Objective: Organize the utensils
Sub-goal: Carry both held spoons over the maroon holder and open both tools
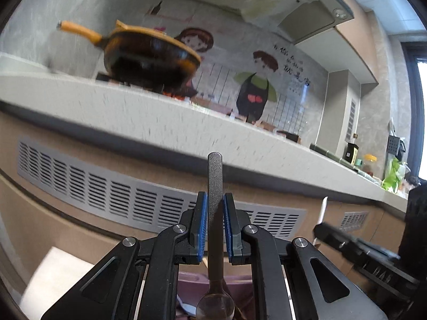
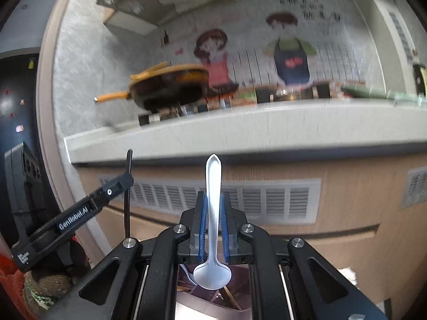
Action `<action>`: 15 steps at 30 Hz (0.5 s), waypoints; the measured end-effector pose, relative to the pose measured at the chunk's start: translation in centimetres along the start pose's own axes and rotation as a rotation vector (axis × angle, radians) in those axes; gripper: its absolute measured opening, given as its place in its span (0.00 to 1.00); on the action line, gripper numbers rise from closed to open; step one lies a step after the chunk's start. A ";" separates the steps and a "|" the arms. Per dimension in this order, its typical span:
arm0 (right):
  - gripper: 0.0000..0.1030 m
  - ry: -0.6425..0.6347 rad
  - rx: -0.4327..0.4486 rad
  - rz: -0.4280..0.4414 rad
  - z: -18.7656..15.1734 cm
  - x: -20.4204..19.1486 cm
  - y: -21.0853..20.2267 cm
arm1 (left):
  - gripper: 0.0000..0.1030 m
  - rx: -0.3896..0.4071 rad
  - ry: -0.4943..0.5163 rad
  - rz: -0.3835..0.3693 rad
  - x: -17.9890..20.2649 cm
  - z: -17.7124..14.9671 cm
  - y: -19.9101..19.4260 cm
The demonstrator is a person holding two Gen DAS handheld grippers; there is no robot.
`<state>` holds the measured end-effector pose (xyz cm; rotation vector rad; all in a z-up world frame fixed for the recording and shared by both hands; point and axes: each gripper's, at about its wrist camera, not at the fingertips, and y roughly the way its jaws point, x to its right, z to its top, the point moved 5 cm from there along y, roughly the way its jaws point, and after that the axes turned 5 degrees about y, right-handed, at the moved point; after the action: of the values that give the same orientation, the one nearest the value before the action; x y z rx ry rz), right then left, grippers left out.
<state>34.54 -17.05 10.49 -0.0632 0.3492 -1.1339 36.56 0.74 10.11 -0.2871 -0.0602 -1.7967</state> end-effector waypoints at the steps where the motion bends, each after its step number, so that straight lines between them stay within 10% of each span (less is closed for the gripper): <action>1: 0.09 0.002 -0.013 -0.003 -0.5 0.3 0.8 | 0.12 0.003 -0.004 0.001 -0.1 -0.2 0.5; 15: 0.17 0.119 -0.236 -0.016 -7.7 4.6 3.5 | 0.32 -0.142 -0.035 0.065 -2.6 -4.8 -0.6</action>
<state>37.01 -18.72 1.31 -0.2071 0.5888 -1.1108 35.81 2.43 4.91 -0.4181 0.0518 -1.7347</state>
